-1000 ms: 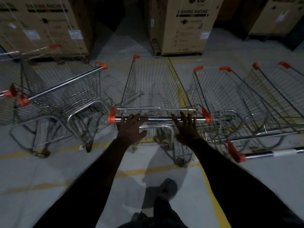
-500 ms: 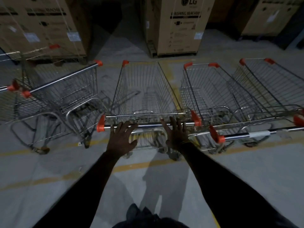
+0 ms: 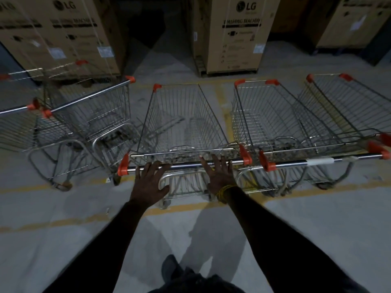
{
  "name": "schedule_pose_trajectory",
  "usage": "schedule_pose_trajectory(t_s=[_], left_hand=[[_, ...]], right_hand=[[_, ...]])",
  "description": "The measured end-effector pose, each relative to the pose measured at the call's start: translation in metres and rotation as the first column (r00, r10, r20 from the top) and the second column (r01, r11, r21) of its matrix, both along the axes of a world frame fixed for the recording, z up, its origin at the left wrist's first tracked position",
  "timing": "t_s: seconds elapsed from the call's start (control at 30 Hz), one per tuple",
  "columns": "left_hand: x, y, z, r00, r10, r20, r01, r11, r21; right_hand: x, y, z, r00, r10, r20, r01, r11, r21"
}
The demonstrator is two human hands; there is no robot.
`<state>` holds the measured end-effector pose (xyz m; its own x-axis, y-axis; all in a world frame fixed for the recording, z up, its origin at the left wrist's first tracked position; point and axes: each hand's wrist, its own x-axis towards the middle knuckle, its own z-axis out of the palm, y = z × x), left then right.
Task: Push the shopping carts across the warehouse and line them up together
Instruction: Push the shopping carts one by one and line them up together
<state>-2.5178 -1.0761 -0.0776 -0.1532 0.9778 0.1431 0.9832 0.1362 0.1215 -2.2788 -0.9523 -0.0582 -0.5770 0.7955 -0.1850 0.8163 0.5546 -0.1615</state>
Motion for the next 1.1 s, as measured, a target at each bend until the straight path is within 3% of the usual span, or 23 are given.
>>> schedule_pose_trajectory(t_s=[0.27, 1.1], left_hand=[[0.005, -0.016, 0.000, 0.999, 0.026, 0.018, -0.025, 0.997, -0.078], [0.020, -0.029, 0.003, 0.998, 0.055, 0.018, -0.054, 0.995, -0.079]], right_hand=[[0.009, -0.015, 0.001, 1.000, 0.022, -0.022, -0.021, 1.000, 0.010], [0.016, -0.014, -0.008, 0.999, 0.039, -0.034, -0.039, 0.999, -0.009]])
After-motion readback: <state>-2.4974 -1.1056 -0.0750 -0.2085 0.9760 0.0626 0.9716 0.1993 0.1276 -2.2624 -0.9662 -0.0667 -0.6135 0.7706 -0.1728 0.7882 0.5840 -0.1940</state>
